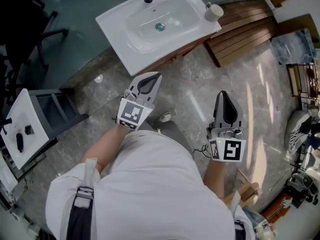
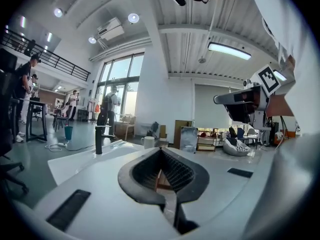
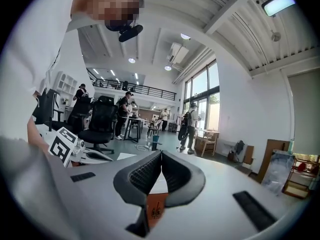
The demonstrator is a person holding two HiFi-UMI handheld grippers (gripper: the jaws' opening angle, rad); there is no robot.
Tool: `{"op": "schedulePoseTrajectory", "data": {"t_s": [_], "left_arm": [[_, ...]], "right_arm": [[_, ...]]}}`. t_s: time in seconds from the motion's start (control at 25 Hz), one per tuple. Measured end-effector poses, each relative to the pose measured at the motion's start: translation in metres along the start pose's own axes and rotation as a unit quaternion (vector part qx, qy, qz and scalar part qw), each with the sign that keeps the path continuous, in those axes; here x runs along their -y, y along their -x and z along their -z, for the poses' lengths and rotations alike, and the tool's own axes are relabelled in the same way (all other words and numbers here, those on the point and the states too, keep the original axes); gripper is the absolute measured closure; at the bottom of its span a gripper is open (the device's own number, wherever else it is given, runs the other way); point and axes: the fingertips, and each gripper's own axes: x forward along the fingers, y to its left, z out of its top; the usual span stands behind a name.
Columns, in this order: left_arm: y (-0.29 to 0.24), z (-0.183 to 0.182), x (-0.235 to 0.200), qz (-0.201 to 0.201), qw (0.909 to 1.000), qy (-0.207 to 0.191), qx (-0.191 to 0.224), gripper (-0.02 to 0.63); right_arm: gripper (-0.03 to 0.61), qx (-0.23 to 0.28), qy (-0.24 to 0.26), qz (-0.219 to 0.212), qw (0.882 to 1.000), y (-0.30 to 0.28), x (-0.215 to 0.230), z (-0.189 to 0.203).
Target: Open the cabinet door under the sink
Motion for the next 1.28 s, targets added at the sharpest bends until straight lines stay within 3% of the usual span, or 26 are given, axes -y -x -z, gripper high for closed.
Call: {"op": "schedulePoseTrajectory", "data": {"t_s": [0.24,0.44,0.68,1.0,1.28], "left_arm": [[-0.027,0.007,0.014,-0.012,0.9997,-0.002,-0.019,0.600],[-0.039,-0.010,0.015,-0.048,0.9987,-0.010,-0.010,0.600],[-0.052,0.002,0.008,-0.064,0.9978,-0.013,-0.016,0.600],[-0.106,0.069,0.005,-0.064,0.9968,-0.001,-0.047,0.598],[-0.162,0.166,-0.004,-0.062,0.9959,0.014,-0.065,0.572]], "right_arm": [[0.546,0.010,-0.019,-0.018,1.000,-0.016,0.032,0.011],[0.546,0.017,-0.026,-0.057,0.998,-0.040,0.050,0.016],[0.546,0.008,-0.027,-0.076,0.997,-0.061,0.058,0.030],[0.546,-0.034,-0.044,-0.099,0.994,-0.099,0.064,0.105],[0.546,-0.056,-0.033,-0.133,0.989,-0.148,0.063,0.193]]}}
